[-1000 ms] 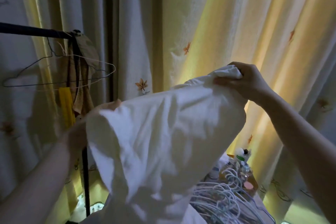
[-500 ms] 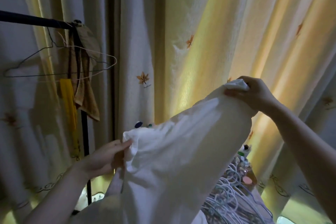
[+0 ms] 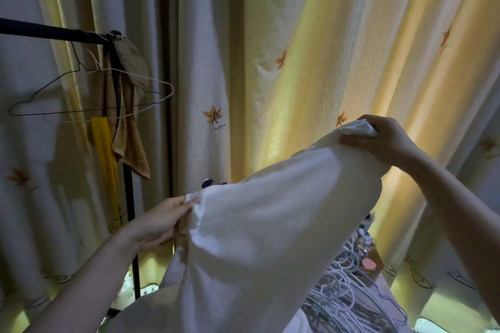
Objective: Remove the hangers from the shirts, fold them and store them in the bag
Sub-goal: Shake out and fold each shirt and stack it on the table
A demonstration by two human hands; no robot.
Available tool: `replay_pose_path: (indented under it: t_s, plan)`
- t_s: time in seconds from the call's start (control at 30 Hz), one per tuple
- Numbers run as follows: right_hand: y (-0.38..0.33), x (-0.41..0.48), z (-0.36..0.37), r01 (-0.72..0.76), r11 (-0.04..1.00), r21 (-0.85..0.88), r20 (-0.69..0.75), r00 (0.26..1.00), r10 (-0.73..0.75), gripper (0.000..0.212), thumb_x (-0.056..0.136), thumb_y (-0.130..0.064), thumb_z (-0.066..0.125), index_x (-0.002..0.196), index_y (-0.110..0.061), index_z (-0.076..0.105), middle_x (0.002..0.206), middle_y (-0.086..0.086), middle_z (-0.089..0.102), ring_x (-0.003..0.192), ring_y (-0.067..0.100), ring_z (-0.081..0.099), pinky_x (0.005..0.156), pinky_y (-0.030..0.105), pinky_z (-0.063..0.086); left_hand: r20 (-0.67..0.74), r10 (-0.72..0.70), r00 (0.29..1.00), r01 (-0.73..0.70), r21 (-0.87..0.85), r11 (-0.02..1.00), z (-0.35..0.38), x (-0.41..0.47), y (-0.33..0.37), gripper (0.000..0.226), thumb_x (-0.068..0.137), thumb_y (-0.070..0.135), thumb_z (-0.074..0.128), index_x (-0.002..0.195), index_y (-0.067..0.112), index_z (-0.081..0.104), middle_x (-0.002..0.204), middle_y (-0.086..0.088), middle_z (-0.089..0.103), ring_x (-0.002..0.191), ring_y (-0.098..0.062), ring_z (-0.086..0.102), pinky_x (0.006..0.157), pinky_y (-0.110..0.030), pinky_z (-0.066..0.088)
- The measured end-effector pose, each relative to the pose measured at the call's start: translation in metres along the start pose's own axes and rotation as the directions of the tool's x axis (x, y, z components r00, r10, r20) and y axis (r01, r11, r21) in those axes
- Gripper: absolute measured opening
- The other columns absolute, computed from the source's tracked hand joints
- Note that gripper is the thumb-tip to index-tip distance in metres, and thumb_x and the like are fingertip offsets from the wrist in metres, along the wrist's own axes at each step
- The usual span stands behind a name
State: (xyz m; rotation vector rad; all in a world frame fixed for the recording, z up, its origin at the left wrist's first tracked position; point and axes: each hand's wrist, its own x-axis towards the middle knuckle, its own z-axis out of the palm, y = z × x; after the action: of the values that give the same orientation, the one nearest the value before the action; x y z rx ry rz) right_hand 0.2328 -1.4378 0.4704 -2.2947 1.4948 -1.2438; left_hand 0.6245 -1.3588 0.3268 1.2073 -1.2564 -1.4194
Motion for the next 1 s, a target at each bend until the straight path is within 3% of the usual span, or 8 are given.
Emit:
replay_pose_path:
  t_s: [0.1,0.27,0.47,0.57,0.67,0.77,0.9,1.0]
  plan:
    - [0.002,-0.001,0.005,-0.016,1.000,-0.011,0.015,1.000,0.016,0.029,0.074,-0.030,0.079,0.088,-0.008,0.067,0.086,0.013,0.068,0.083,0.029,0.064,0.065,0.031,0.048,-0.023,0.001,1.000,0.001,0.080,0.997,0.007,0.001,-0.006,0.029,0.100,0.036,0.037,0.125,0.030,0.053,0.116,-0.009,0.069,0.106,-0.033,0.065,0.079,-0.042,0.055]
    - [0.009,-0.001,0.013,-0.056,0.998,-0.030,0.024,0.998,0.056,0.033,0.074,-0.033,0.078,0.088,-0.006,0.066,0.086,0.017,0.066,0.086,0.035,0.062,0.066,0.035,0.048,-0.222,0.196,0.955,-0.124,0.301,0.946,0.013,0.006,-0.020,0.045,0.090,0.052,0.041,0.121,0.020,0.048,0.115,-0.003,0.062,0.106,-0.019,0.061,0.075,-0.028,0.051]
    - [0.020,-0.003,0.015,-0.112,0.991,-0.070,0.026,0.993,0.114,0.039,0.074,-0.032,0.079,0.089,0.001,0.064,0.089,0.025,0.064,0.086,0.040,0.060,0.072,0.044,0.050,0.000,0.208,0.978,-0.203,0.237,0.950,-0.003,-0.006,-0.027,0.122,0.055,0.035,0.090,0.134,0.068,0.003,0.130,0.021,0.036,0.112,-0.005,0.051,0.071,-0.012,0.052]
    - [0.026,-0.006,0.014,-0.112,0.991,-0.070,0.036,0.993,0.115,0.035,0.075,-0.030,0.079,0.088,0.000,0.065,0.087,0.023,0.066,0.088,0.041,0.061,0.075,0.046,0.051,-0.200,0.455,0.868,-0.376,0.335,0.864,0.007,-0.006,-0.027,0.104,0.066,0.015,0.083,0.128,0.071,0.020,0.131,0.029,0.030,0.100,-0.002,0.058,0.067,-0.018,0.056]
    - [0.028,-0.006,0.014,-0.120,0.989,-0.082,0.041,0.991,0.124,0.034,0.074,-0.030,0.079,0.087,-0.002,0.065,0.086,0.020,0.067,0.088,0.038,0.061,0.073,0.042,0.050,-0.228,0.636,0.737,-0.492,0.463,0.737,0.011,-0.003,-0.028,0.051,0.073,0.008,0.077,0.110,0.040,0.062,0.134,0.028,0.030,0.117,0.017,0.042,0.077,-0.012,0.052]
    - [0.020,-0.004,0.008,-0.050,0.994,-0.094,0.087,0.995,0.059,0.039,0.067,-0.035,0.083,0.090,-0.009,0.065,0.086,0.013,0.068,0.085,0.029,0.063,0.068,0.034,0.047,-0.125,0.578,0.806,-0.465,0.469,0.751,0.010,-0.002,-0.021,0.032,0.067,0.004,0.081,0.093,0.022,0.074,0.133,0.016,0.041,0.115,0.019,0.041,0.079,-0.002,0.043]
    - [0.005,0.000,-0.010,-0.005,0.996,-0.091,0.324,0.945,0.034,0.063,0.050,-0.042,0.086,0.106,-0.028,0.061,0.099,-0.010,0.066,0.090,0.001,0.062,0.073,0.024,0.053,-0.041,0.455,0.889,-0.355,0.566,0.744,-0.001,0.001,-0.011,0.066,0.056,0.002,0.088,0.114,0.025,0.066,0.128,0.014,0.042,0.118,0.001,0.043,0.096,-0.016,0.040]
    - [0.003,0.004,-0.018,0.009,0.993,-0.118,0.398,0.917,0.040,0.053,0.056,-0.033,0.088,0.104,-0.027,0.067,0.097,-0.008,0.071,0.091,0.009,0.068,0.076,0.032,0.058,-0.107,0.453,0.885,-0.257,0.699,0.667,-0.019,0.010,-0.014,0.064,0.059,0.004,0.087,0.115,0.025,0.065,0.118,0.014,0.051,0.109,-0.003,0.048,0.091,-0.017,0.039]
